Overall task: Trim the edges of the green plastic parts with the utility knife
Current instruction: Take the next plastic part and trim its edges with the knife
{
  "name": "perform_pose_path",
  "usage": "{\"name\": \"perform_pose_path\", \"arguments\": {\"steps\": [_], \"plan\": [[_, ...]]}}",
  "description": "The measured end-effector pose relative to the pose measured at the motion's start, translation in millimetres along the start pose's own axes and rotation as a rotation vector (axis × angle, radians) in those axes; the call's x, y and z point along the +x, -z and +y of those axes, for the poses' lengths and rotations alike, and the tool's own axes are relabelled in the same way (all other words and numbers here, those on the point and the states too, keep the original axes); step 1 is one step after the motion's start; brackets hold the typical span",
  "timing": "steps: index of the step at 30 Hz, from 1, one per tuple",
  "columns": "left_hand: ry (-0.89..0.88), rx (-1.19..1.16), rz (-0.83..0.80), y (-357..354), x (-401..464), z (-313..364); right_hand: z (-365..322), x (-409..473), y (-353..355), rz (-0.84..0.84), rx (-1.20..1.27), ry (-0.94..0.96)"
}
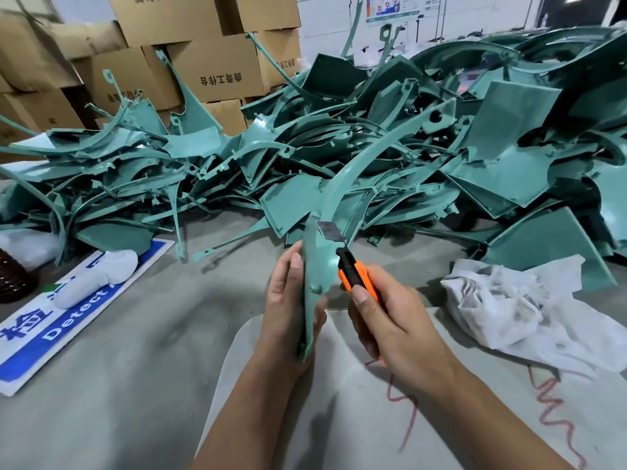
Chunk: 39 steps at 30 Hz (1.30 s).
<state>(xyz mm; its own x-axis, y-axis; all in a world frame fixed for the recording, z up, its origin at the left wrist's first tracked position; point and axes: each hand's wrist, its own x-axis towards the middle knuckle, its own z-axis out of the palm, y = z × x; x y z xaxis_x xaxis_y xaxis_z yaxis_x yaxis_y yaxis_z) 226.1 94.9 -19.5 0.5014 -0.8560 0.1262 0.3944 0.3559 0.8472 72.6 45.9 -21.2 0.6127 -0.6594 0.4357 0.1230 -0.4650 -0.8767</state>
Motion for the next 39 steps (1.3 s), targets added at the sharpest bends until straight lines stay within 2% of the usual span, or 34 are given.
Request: {"name": "perform_pose_path", "arguments": {"steps": [4, 9, 15, 21, 25, 28, 30, 36, 39], "plan": [[-0.219, 0.138, 0.107, 3.7, 2.1, -1.4, 0.8, -0.4, -2.1, 0.014, 0.116, -0.052], [-0.219, 0.155, 0.182, 7.9, 2.9, 2.6, -3.6, -0.7, -0.6, 0.038, 0.225, -0.110], [-0.219, 0.183, 0.173, 4.2, 1.8, 4.0, -8.0, -1.4, 4.3, -0.098, 0.423, -0.129], [-0.224, 0.173, 0.223, 11.7, 5.9, 6.0, -7.0, -0.7, 8.8, -0.157, 0.446, -0.074], [-0.176, 0.127, 0.258, 13.4, 5.8, 4.2, -8.3, -1.5, 9.1, -0.049, 0.335, -0.043], [-0.133, 0.084, 0.281, 16.8, 6.6, 4.6, -10.6, -2.7, 8.7, 0.019, 0.037, 0.038], [-0.136, 0.112, 0.290, 15.5, 5.7, 4.1, -8.2, -2.1, 7.3, -0.012, -0.146, 0.106], [-0.045, -0.005, 0.391, 19.6, 7.1, 6.7, 0.9, 2.5, 12.1, -0.092, -0.333, 0.200], [-0.060, -0.007, 0.475, 18.9, 4.1, 10.9, 5.0, 4.3, 17.4, -0.094, -0.388, 0.223]]}}
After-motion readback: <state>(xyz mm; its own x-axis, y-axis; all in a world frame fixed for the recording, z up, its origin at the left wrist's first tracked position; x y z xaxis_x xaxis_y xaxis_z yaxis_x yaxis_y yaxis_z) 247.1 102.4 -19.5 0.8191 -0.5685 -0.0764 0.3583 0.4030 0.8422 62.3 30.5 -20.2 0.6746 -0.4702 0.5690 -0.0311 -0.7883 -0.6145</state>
